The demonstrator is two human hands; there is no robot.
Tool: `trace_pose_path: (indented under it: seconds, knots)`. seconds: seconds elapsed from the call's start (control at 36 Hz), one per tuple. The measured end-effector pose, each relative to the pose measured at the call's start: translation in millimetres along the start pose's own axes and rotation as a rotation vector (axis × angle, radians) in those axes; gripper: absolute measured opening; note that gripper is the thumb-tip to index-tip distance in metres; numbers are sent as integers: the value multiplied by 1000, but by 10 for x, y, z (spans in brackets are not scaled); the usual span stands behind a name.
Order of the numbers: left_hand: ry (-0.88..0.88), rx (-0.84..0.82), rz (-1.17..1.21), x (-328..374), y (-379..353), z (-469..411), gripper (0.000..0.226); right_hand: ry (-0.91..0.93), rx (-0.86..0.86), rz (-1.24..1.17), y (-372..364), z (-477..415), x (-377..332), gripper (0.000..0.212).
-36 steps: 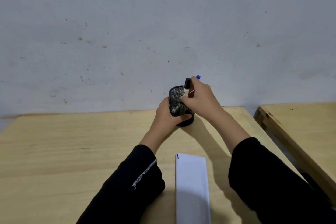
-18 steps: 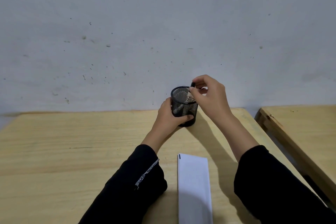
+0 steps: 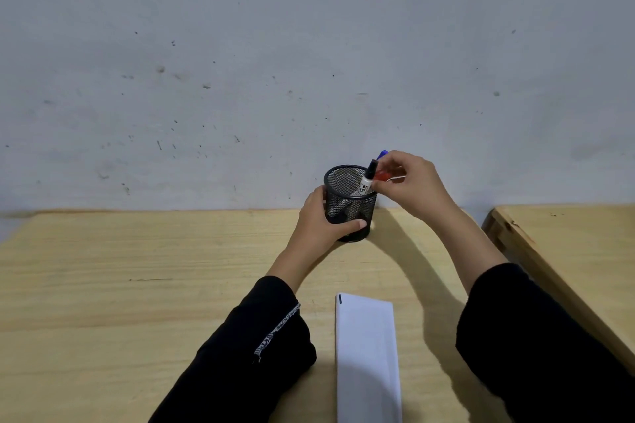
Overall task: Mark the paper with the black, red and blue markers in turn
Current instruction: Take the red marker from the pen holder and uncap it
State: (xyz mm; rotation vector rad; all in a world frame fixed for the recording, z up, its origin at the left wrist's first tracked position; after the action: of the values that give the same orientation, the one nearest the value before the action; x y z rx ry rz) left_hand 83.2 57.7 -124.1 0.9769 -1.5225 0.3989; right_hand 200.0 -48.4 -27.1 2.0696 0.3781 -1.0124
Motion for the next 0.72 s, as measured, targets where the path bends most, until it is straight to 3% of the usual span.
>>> trace_pose_path:
  seconds: [0.36,0.56,0.72]
  knots:
    - [14,-3,-33,7,1,18,77,-77,-116,107,-28,-66,-62,13]
    - [49,92,-121,77,-1,102,76,-131,17,-127,-2,77,-35,18]
    - [90,164,-158,152,-23,170,60,-98,174,-397,57,235,-135,20]
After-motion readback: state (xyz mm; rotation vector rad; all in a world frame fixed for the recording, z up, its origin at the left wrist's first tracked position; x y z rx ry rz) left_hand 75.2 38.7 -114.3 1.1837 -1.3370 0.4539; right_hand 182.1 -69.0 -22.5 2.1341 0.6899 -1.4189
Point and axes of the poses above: each hand's wrist, its own z-axis away from the middle knuckle, its own y-axis out of the back of the hand, x = y × z, the point moved 3 cm from there along -z, towards the middle knuckle
